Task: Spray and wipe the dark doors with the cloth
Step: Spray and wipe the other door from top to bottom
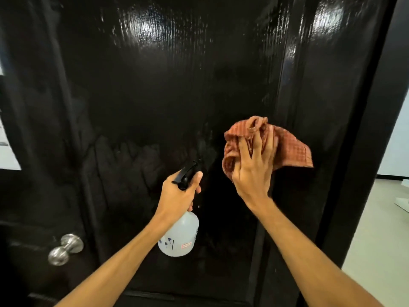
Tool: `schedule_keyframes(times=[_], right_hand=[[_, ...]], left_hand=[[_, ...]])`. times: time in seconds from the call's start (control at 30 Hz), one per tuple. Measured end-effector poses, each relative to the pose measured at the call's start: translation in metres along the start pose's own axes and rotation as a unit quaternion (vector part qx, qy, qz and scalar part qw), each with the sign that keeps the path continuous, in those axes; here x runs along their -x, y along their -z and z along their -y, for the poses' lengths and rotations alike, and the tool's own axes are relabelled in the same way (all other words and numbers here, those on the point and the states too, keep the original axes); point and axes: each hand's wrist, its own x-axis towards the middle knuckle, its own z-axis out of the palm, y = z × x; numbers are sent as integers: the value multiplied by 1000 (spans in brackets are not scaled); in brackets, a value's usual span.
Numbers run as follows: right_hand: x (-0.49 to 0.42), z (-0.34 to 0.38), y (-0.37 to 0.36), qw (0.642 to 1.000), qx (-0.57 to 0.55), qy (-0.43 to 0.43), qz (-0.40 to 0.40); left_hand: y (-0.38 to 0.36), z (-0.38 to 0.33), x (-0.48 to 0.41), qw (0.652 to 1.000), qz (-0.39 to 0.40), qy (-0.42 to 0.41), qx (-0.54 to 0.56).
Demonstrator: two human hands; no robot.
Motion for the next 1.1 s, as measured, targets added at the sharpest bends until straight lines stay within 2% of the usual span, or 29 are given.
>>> schedule_keyframes(times=[0.13,0.23,0.3,0.37,0.43,0.5,0.57,0.67,0.73,0.77,0.87,0.93,0.97,1.1], right_hand=[[81,23,-12,997,1,36,75],[26,55,-18,995,-35,68,63],[-22,77,-20,997,-24,56,42],[-23,99,-33,998,-19,47,36],[28,121,-51,995,-6,79,68],[78,143,-60,980,18,148,131],[69,165,-71,975,11,184,125],[-1,213,-79,989,-17,125,72],[-10,241,-86,994,-9,87,73],[7,251,-93,992,4,92,81],[73,269,-107,972,39,181,143],[65,282,-113,962,26,219,163],[43,291,-114,963,19,227,146],[-45,333,-113,987,13,138,81]], left_hand=[[17,12,14,999,-38,-5,-9],[49,18,19,996,-89,-14,-26],[68,22,20,993,-111,-19,-31],[87,30,23,991,-126,-17,-45],[108,39,29,989,-133,-4,-59],[132,48,31,989,-138,5,-61],[163,50,29,989,-136,9,-53],[211,50,20,991,-122,-10,-54],[237,57,16,992,-117,-12,-56],[247,62,15,992,-115,-9,-50],[271,74,17,994,-105,2,-35],[292,77,16,995,-98,6,-35],[301,77,14,994,-98,2,-38],[330,71,0,993,-98,-31,-50]])
